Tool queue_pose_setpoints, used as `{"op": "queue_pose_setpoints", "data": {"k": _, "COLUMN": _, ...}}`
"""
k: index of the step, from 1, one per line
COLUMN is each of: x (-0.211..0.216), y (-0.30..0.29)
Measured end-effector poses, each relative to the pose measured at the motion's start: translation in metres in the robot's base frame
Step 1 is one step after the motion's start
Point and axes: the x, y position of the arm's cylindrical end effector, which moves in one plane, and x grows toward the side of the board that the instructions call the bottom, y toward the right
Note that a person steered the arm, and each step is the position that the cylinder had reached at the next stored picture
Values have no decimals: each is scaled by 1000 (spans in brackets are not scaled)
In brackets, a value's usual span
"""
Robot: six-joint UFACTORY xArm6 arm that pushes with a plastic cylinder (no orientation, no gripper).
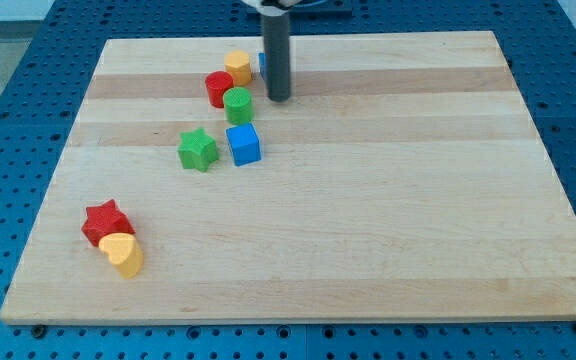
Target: Separate the red circle and green circle
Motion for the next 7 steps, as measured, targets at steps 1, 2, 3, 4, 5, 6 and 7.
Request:
{"op": "queue_pose_setpoints", "data": {"k": 1, "x": 0, "y": -27}}
{"op": "queue_pose_setpoints", "data": {"k": 2, "x": 0, "y": -31}}
{"op": "queue_pose_setpoints", "data": {"k": 3, "x": 0, "y": -57}}
{"op": "queue_pose_setpoints", "data": {"k": 4, "x": -1, "y": -64}}
{"op": "queue_pose_setpoints", "data": {"k": 5, "x": -7, "y": -78}}
{"op": "queue_pose_setpoints", "data": {"k": 6, "x": -14, "y": -81}}
{"op": "queue_pose_setpoints", "data": {"k": 7, "x": -19, "y": -81}}
